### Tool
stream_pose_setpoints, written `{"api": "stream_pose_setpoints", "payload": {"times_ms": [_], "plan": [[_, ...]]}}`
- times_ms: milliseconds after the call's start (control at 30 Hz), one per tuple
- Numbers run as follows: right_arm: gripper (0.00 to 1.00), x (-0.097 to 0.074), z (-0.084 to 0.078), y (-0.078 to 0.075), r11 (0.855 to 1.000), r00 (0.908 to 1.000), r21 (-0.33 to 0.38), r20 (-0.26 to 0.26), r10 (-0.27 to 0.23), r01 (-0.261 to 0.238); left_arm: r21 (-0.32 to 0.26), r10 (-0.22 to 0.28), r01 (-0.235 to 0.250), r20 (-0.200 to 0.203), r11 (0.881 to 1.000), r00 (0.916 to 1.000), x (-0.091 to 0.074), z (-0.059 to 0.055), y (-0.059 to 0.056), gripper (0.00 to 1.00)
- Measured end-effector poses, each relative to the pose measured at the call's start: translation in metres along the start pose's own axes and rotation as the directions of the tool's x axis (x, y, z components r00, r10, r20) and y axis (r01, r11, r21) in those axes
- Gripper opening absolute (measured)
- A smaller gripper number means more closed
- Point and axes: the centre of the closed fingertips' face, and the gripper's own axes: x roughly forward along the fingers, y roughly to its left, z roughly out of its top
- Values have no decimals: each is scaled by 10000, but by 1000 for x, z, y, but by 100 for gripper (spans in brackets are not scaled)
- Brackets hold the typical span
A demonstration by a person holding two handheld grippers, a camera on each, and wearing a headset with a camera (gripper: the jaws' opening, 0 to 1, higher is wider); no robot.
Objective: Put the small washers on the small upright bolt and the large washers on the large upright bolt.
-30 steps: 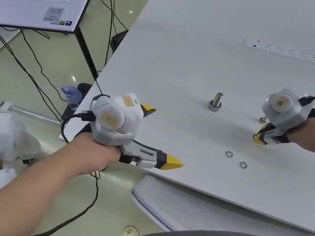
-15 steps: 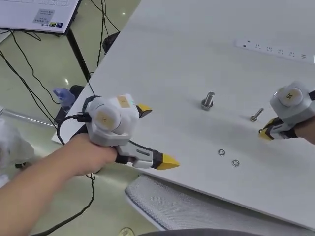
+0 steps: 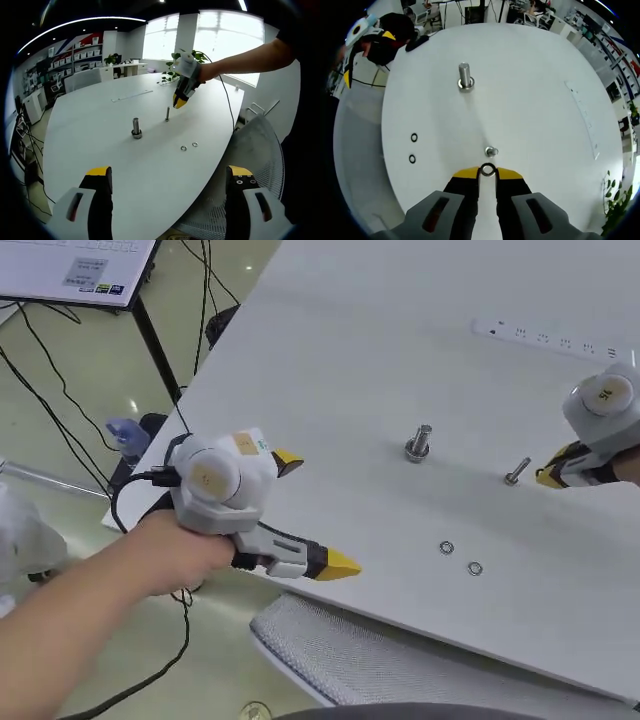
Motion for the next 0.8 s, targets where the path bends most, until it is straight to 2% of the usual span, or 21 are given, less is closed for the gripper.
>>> {"api": "stream_pose_setpoints", "payload": {"times_ms": [167, 500, 800], "plan": [[12, 0, 7, -8, 10000, 9999, -74, 130, -46, 47, 36, -34, 33, 19, 10000, 10000, 1, 1, 0, 94], [12, 4, 16, -5, 9997, 9998, -236, 161, 65, -61, 57, -52, 52, -31, 10000, 10000, 3, 1, 0, 93], [12, 7, 15, -3, 9996, 9999, -270, 34, 122, -121, -22, -72, 72, -23, 10000, 10000, 2, 1, 1, 93]]}}
